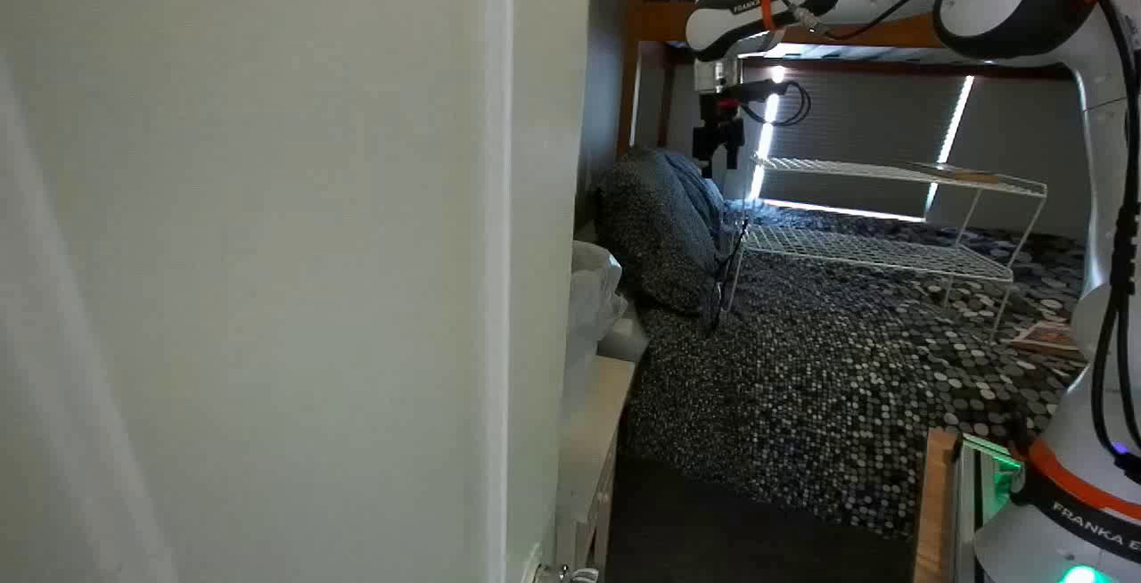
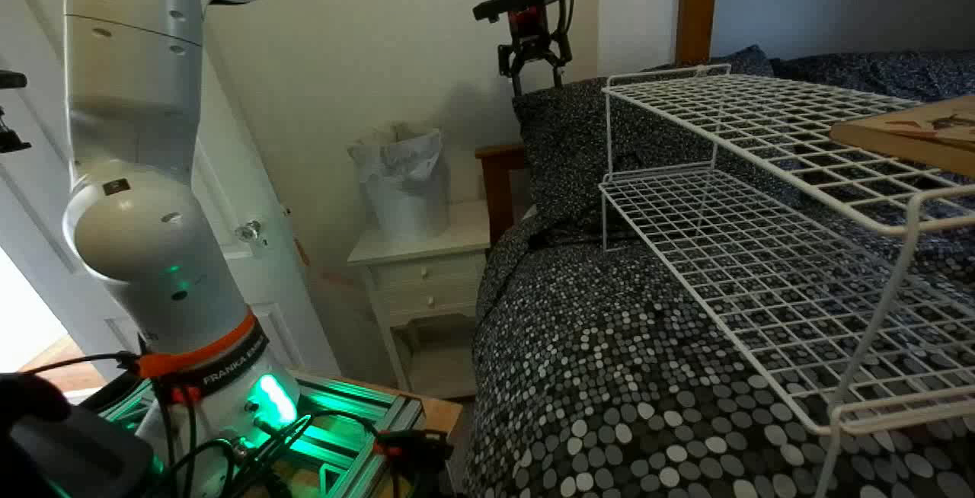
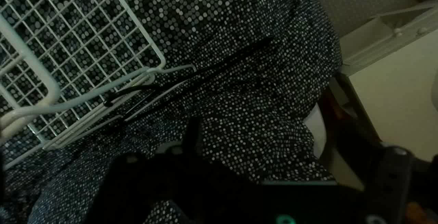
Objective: Move the white rack backwards
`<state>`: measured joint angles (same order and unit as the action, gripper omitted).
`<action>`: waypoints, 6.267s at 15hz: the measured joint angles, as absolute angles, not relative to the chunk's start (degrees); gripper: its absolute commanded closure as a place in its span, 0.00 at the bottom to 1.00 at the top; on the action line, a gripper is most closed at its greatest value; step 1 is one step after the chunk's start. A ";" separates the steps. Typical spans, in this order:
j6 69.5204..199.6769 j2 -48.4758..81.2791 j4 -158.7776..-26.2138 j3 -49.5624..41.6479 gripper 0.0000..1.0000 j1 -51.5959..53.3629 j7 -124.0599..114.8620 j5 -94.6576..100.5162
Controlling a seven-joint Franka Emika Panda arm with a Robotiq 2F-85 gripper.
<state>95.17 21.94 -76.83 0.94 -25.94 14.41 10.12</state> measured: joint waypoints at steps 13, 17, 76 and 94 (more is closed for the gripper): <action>95.17 21.94 -76.76 0.94 0.00 -25.94 14.41 10.12; 95.17 21.94 -76.76 0.94 0.00 -25.94 14.41 10.12; 85.40 36.78 -44.79 -16.41 0.00 -33.86 -28.86 -12.28; 85.45 49.50 -29.65 -14.07 0.61 -36.94 -32.35 -11.16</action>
